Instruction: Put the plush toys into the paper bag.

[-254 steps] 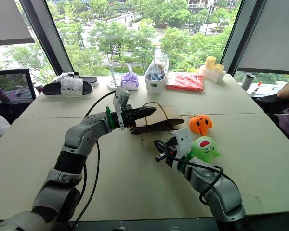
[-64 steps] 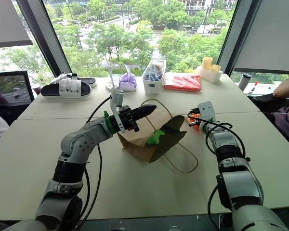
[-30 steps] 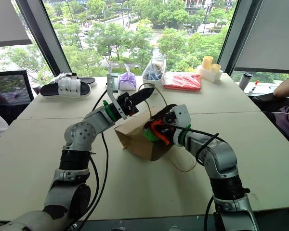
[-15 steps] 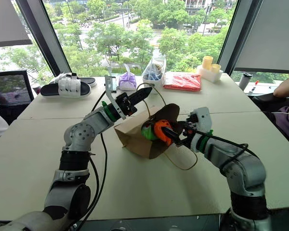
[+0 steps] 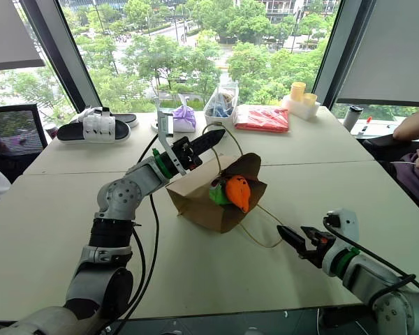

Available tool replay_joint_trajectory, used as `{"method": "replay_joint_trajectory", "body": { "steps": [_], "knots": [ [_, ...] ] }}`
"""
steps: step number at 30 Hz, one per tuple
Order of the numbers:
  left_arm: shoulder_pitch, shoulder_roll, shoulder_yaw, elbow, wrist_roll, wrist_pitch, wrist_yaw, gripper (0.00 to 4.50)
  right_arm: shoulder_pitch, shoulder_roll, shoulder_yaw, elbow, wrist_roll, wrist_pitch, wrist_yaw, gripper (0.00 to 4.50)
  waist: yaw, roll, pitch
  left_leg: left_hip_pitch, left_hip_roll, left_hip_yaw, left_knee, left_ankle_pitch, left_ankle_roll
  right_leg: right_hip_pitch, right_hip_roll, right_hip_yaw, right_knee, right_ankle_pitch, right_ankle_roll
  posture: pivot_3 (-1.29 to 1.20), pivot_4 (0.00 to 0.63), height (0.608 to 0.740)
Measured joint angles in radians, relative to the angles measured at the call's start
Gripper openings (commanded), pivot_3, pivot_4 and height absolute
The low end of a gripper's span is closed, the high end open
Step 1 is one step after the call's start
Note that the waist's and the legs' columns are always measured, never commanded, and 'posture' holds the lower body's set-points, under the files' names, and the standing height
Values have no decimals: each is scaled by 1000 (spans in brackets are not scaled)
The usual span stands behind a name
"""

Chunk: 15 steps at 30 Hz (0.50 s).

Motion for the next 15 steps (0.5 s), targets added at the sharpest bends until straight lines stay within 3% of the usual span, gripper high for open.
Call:
{"method": "replay_joint_trajectory", "body": {
  "steps": [3, 6, 9, 12, 14, 15],
  "knots": [
    [0, 2, 0, 0, 0, 0, 0, 0, -26, 26, 31, 36, 1, -19, 1, 4459, 1, 0, 0, 0, 0, 0, 0, 0, 0, 0, 0, 0, 0, 0, 0, 0, 150, 740],
    [-1, 9, 1, 0, 0, 1, 1, 0, -42, 30, 59, 57, -1, -33, 2, 3771, 1, 0, 0, 0, 0, 0, 0, 0, 0, 0, 0, 0, 0, 0, 0, 0, 150, 740],
    [0, 15, 1, 0, 0, 2, 8, 0, -45, 32, 78, 77, -8, -50, 2, 2396, 1, 0, 0, 0, 0, 0, 0, 0, 0, 0, 0, 0, 0, 0, 0, 0, 150, 740],
    [0, 17, 2, 0, 0, 2, 11, 0, -46, 45, 75, 81, 12, -51, 0, 720, 1, 0, 0, 0, 0, 0, 0, 0, 0, 0, 0, 0, 0, 0, 0, 0, 150, 740],
    [0, 17, 2, 0, 0, 2, 11, 0, -46, 46, 71, 80, 33, -51, 0, 33, 1, 0, 0, 0, 0, 0, 0, 0, 0, 0, 0, 0, 0, 0, 0, 0, 150, 740],
    [0, 18, 2, 0, 0, 2, 11, 0, -46, 45, 61, 75, 44, -51, 0, 33, 1, 0, 0, 0, 0, 0, 0, 0, 0, 0, 0, 0, 0, 0, 0, 0, 150, 740]
  ]
}}
